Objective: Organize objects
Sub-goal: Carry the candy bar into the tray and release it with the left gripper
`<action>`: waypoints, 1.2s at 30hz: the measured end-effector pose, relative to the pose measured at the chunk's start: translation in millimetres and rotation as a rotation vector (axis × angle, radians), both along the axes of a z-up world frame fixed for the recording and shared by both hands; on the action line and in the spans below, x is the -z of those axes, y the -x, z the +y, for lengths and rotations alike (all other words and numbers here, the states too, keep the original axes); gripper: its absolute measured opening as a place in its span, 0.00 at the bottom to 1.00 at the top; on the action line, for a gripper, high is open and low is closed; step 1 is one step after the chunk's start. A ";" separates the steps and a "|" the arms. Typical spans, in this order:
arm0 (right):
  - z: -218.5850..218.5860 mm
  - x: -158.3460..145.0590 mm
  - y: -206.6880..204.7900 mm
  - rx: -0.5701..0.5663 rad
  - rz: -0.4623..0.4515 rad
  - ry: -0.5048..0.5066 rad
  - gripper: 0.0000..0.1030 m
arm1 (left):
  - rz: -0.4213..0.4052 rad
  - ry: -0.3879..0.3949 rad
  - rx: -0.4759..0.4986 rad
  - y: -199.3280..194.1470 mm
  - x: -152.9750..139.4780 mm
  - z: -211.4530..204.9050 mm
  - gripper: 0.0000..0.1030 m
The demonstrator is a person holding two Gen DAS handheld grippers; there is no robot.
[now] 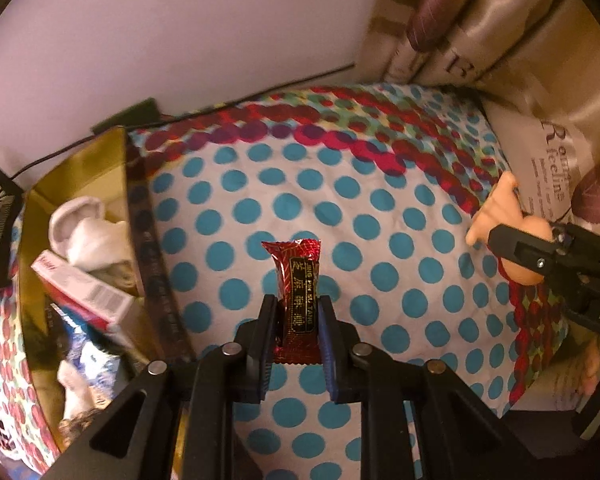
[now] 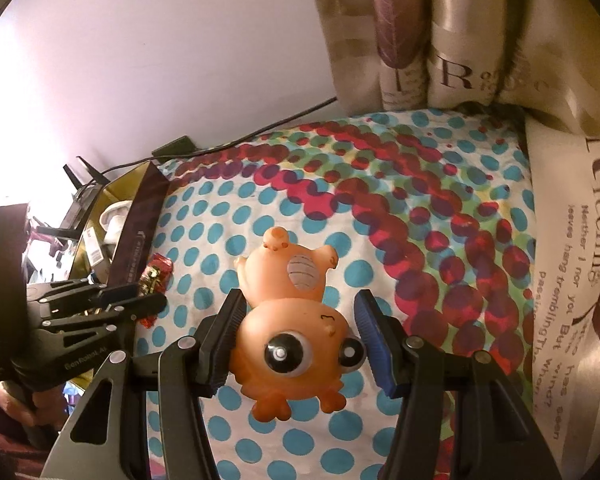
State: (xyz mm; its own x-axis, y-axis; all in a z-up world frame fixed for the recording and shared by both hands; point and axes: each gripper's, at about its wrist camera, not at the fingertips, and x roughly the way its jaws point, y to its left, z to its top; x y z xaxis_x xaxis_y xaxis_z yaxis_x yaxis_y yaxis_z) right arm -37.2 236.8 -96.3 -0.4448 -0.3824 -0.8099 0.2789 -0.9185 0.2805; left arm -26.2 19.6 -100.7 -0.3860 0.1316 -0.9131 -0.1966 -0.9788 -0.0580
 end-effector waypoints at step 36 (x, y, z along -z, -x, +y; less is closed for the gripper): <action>-44.9 -19.8 -8.4 -0.110 0.042 -0.039 0.52 | 0.044 -0.079 -0.404 -31.5 -22.6 -168.4 0.19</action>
State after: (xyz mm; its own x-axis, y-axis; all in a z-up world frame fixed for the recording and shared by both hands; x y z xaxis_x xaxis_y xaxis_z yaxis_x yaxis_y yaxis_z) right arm -28.8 191.9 -76.6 -0.4360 -0.3990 -0.8066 0.3892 -0.8918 0.2308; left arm 5.3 -148.8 -78.1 -0.4592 0.0309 -0.8878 0.1983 -0.9706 -0.1363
